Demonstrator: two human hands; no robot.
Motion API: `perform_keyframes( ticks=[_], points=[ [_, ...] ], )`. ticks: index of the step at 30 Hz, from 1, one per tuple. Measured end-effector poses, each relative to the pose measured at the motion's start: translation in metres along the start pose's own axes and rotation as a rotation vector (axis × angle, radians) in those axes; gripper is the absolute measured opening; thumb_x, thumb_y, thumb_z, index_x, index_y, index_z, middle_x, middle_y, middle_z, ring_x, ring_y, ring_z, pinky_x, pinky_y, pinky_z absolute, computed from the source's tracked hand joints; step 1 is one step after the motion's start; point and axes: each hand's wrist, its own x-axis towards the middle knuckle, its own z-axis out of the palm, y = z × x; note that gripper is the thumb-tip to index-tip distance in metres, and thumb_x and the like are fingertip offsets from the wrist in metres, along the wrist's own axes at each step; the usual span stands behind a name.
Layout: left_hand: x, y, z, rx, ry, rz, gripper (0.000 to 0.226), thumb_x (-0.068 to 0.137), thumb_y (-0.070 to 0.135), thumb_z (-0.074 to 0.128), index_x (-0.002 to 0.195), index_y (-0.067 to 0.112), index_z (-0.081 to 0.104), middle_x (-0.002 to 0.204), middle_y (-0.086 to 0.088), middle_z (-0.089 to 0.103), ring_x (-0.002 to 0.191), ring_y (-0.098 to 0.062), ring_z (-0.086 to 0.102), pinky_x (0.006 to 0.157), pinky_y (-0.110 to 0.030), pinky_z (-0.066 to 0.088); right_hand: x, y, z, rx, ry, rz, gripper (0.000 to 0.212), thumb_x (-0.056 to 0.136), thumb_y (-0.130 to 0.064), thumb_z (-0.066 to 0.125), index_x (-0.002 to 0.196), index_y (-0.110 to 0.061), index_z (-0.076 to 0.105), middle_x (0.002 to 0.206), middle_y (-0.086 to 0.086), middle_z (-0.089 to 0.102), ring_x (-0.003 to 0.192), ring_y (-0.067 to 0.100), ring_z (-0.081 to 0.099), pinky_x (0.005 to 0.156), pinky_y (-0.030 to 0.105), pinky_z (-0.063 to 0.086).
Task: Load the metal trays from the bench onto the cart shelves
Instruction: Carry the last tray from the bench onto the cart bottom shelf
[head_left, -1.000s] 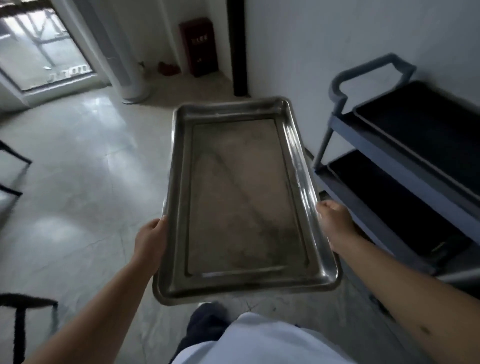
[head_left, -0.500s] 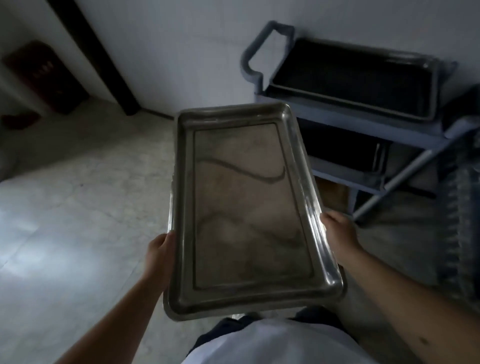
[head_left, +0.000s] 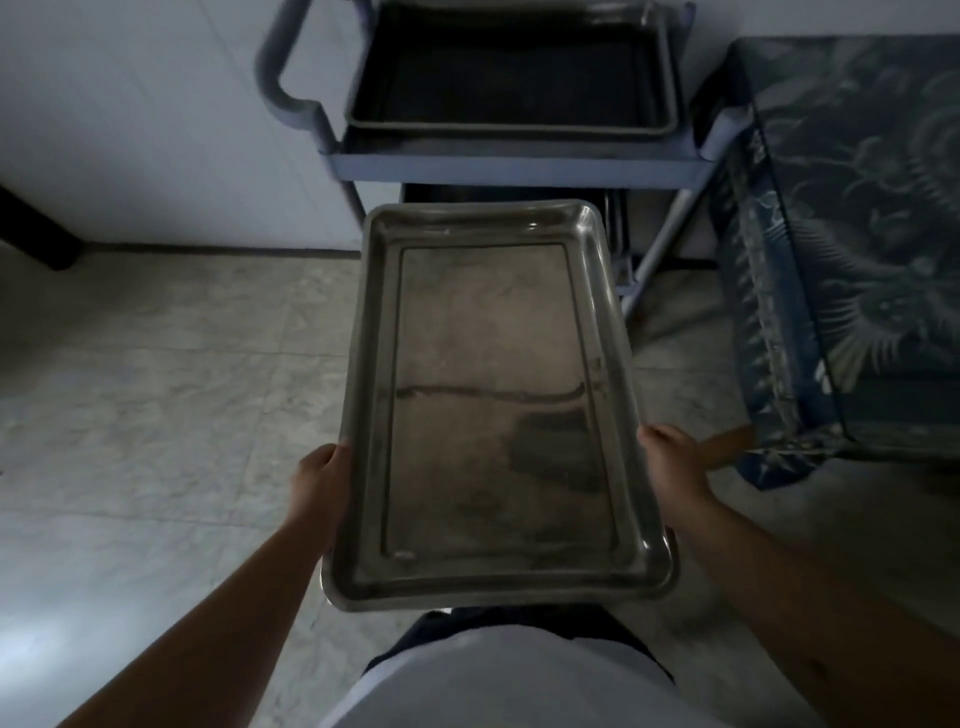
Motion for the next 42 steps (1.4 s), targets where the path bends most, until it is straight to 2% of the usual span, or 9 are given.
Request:
perform_keyframes(
  ticks=[3,7,13,18,24,29,34,37,42],
  points=[
    [0.008,0.003,0.021,0.048,-0.011,-0.005,0.050,0.098,0.040,0.048,0.074,-0.003,0.059,0.065,-0.014,0.053,0.063,-0.026,0.050,0.059,-0.036,0.039,0.008,0.011,-0.008,-0.004,0.023,0.052,0.021,0.095,-0.018,0.056,0.085,0.000,0.061,0.075,0.009,0.056,0.066,0.019,0.050,0.061,0.028,0.037],
    [0.017,-0.004,0.045,0.084,-0.045,-0.049,0.051,0.098,0.043,0.049,0.078,-0.002,0.063,0.065,-0.013,0.055,0.061,-0.025,0.052,0.058,-0.034,0.042,0.017,0.034,-0.012,-0.030,0.017,0.085,0.027,0.095,-0.020,0.055,0.090,0.006,0.063,0.082,0.017,0.060,0.074,0.029,0.053,0.074,0.039,0.042],
    [0.025,-0.026,0.079,0.106,-0.062,-0.108,0.048,0.098,0.043,0.050,0.072,0.005,0.062,0.063,-0.010,0.054,0.059,-0.024,0.051,0.057,-0.034,0.043,0.032,0.068,-0.011,-0.039,-0.002,0.102,0.026,0.095,-0.019,0.053,0.070,-0.014,0.061,0.072,0.010,0.060,0.065,0.021,0.053,0.061,0.032,0.040],
    [0.044,-0.048,0.112,0.102,-0.063,-0.152,0.043,0.099,0.037,0.050,0.072,0.005,0.063,0.064,-0.011,0.056,0.060,-0.023,0.051,0.056,-0.032,0.040,0.064,0.095,-0.002,-0.066,-0.051,0.145,0.026,0.096,-0.020,0.052,0.073,-0.011,0.062,0.074,0.014,0.062,0.067,0.024,0.055,0.062,0.033,0.043],
    [0.086,-0.067,0.156,0.114,-0.086,-0.210,0.038,0.094,0.032,0.051,0.079,0.000,0.065,0.075,-0.025,0.059,0.067,-0.026,0.052,0.062,-0.036,0.040,0.116,0.124,0.026,-0.087,-0.017,0.183,0.023,0.094,-0.017,0.055,0.072,-0.012,0.061,0.071,0.012,0.057,0.068,0.022,0.050,0.064,0.032,0.040],
    [0.142,-0.089,0.188,0.158,-0.119,-0.228,0.041,0.095,0.032,0.050,0.066,0.003,0.056,0.064,-0.013,0.050,0.062,-0.024,0.046,0.059,-0.035,0.035,0.159,0.151,0.066,-0.138,0.018,0.236,0.025,0.093,-0.021,0.055,0.068,-0.021,0.060,0.069,0.004,0.060,0.066,0.018,0.053,0.062,0.028,0.042],
    [0.219,-0.100,0.216,0.173,-0.166,-0.246,0.045,0.095,0.034,0.051,0.072,-0.005,0.056,0.062,-0.011,0.047,0.059,-0.022,0.044,0.056,-0.032,0.034,0.210,0.161,0.120,-0.169,0.062,0.271,0.028,0.094,-0.025,0.054,0.068,-0.020,0.061,0.063,-0.004,0.057,0.056,0.006,0.050,0.046,0.019,0.037],
    [0.274,-0.106,0.230,0.208,-0.189,-0.222,0.045,0.096,0.036,0.049,0.074,-0.003,0.059,0.063,-0.013,0.053,0.059,-0.024,0.048,0.056,-0.033,0.036,0.246,0.165,0.154,-0.110,0.096,0.301,0.025,0.093,-0.024,0.055,0.074,-0.011,0.064,0.061,-0.002,0.054,0.055,0.009,0.048,0.049,0.023,0.037],
    [0.360,-0.103,0.267,0.178,-0.162,-0.180,0.044,0.094,0.040,0.049,0.065,0.008,0.055,0.060,-0.008,0.051,0.058,-0.023,0.047,0.054,-0.034,0.035,0.326,0.160,0.208,-0.108,0.127,0.275,0.025,0.091,-0.022,0.055,0.068,-0.022,0.063,0.066,-0.002,0.059,0.062,0.012,0.053,0.059,0.025,0.043]
  ],
)
